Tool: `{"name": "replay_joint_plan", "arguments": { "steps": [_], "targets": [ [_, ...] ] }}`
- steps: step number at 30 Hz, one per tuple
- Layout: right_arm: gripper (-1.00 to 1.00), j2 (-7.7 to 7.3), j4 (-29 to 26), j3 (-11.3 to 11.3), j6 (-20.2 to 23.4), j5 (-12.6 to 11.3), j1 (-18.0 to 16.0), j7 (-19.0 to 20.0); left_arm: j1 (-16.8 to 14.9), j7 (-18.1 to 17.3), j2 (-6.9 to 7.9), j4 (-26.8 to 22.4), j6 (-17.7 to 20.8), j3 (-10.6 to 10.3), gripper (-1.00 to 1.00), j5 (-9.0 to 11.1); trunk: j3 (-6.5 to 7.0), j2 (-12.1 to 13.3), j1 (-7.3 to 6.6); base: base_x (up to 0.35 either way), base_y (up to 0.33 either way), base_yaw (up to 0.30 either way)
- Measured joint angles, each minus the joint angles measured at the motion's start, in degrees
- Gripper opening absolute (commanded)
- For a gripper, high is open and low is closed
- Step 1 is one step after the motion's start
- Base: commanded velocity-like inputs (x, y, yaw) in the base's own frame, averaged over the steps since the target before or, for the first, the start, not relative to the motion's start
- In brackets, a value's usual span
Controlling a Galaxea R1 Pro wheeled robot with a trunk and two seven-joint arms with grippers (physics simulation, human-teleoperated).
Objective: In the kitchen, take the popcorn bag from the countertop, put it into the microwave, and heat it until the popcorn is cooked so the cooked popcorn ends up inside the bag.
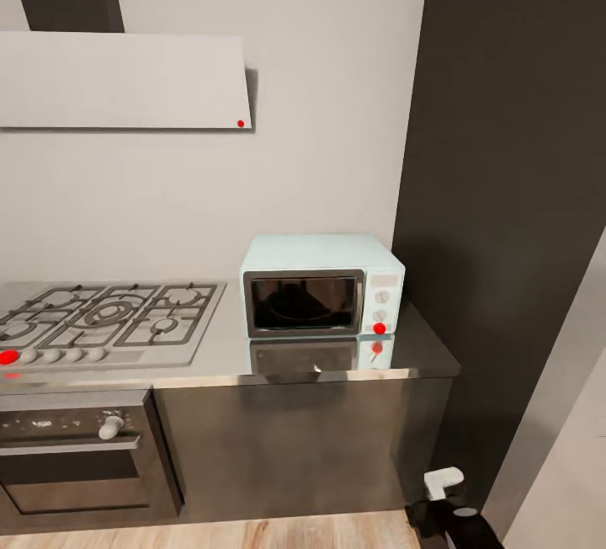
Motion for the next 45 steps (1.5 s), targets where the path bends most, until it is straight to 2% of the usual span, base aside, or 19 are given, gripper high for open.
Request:
{"name": "replay_joint_plan", "arguments": {
  "steps": [4, 7, 12, 13, 14, 15, 16, 18, 19, 20, 21, 22, 25, 30, 39, 45],
  "targets": [
    [1.00, 1.05, -15.7, 0.0, 11.4, -2.8, 0.0, 0.2, 0.0, 0.0, -0.01, 0.0, 0.0, 0.0, 1.00, 0.0, 0.00, 0.0, 0.00, 0.000, 0.000, 0.000],
    [1.00, 1.23, -28.1, 0.1, 19.3, -4.9, 0.0, 0.2, 0.0, 0.1, 0.02, 0.0, 0.0, 0.0, 1.00, 0.0, 0.00, 0.0, 0.00, 0.000, 0.000, 0.000],
    [1.00, 1.32, -48.6, 0.3, 33.9, -6.9, 0.1, 0.2, 0.0, 0.1, 0.04, 0.0, 0.0, 0.0, 1.00, 0.0, -0.01, 0.0, 0.00, 0.000, 0.000, 0.000],
    [1.00, 1.37, -51.3, 0.3, 37.6, -7.6, -0.1, 0.2, 0.0, 0.1, 0.03, 0.0, 0.0, 0.0, 1.00, 0.0, -0.01, 0.0, 0.00, 0.000, 0.000, 0.000],
    [1.00, 1.38, -52.0, 0.3, 38.9, -7.8, -0.7, 0.2, 0.0, 0.1, 0.04, 0.0, 0.0, 0.0, 1.00, 0.0, -0.01, 0.0, 0.00, 0.000, 0.000, 0.000],
    [1.00, 1.42, -52.6, 0.3, 40.1, -8.0, -2.5, 0.2, 0.0, 0.1, 0.05, 0.0, 0.0, 0.0, 1.00, 0.0, 0.00, 0.0, 0.00, 0.000, 0.000, 0.000],
    [1.00, 2.11, -53.0, 0.2, 40.7, -8.2, -5.5, 0.1, 0.0, 0.1, 0.05, 0.0, 0.0, 0.0, 1.00, 0.0, 0.00, 0.0, 0.00, 0.000, 0.000, 0.000],
    [1.00, 3.26, -53.2, 0.1, 38.8, -8.2, -8.0, 0.0, 0.0, 0.1, 0.06, 0.0, 0.0, 0.0, 1.00, 0.0, -0.01, 0.0, 0.00, 0.000, 0.000, 0.000],
    [1.00, 4.00, -53.1, 0.1, 35.8, -8.2, -8.3, 0.0, 0.0, 0.1, 0.06, 0.0, 0.0, 0.0, 1.00, 0.0, -0.01, 0.0, 0.00, 0.000, 0.000, 0.000],
    [1.00, 4.53, -52.8, 0.2, 29.7, -8.3, -8.5, 0.0, 0.0, 0.1, 0.06, 0.0, 0.0, 0.0, 1.00, 0.0, -0.01, 0.0, 0.00, 0.000, 0.000, 0.000],
    [1.00, 4.69, -51.9, 0.2, 24.7, -8.3, -8.6, 0.1, 0.0, 0.1, 0.06, 0.0, 0.0, 0.0, 1.00, 0.0, -0.01, 0.0, 0.00, 0.000, 0.000, 0.000],
    [1.00, 4.73, -50.9, 0.2, 21.9, -8.4, -8.6, 0.2, 0.0, 0.0, 0.06, 0.0, 0.0, 0.0, 1.00, 0.0, -0.01, 0.0, 0.00, 0.000, 0.000, 0.000],
    [1.00, 4.73, -46.0, 0.1, 16.6, -8.4, -8.6, 0.2, 0.0, 0.0, 0.06, 0.0, 0.0, 0.0, 1.00, -0.1, -0.01, 0.0, 0.00, 0.000, 0.000, 0.000],
    [1.00, 4.64, -42.1, 0.2, 14.7, -8.3, -8.6, 0.3, 0.0, -0.3, 0.08, -0.1, 0.0, 0.0, 1.00, -0.2, -0.01, 0.0, 0.00, 0.000, 0.000, 0.000],
    [1.00, 4.65, -41.2, 0.1, 14.6, -8.2, -8.6, -0.4, 0.0, -0.3, 0.08, -0.2, 0.0, 0.0, 1.00, -0.2, -0.01, 0.0, 0.00, 0.006, 0.000, 0.000],
    [1.00, 4.48, -39.5, 0.1, 14.6, -8.3, -8.6, 0.1, 0.0, -0.4, 0.23, -0.2, 0.0, 0.0, 1.00, -0.2, -0.01, 0.0, -0.03, 0.253, 0.000, 0.000]
  ]
}}
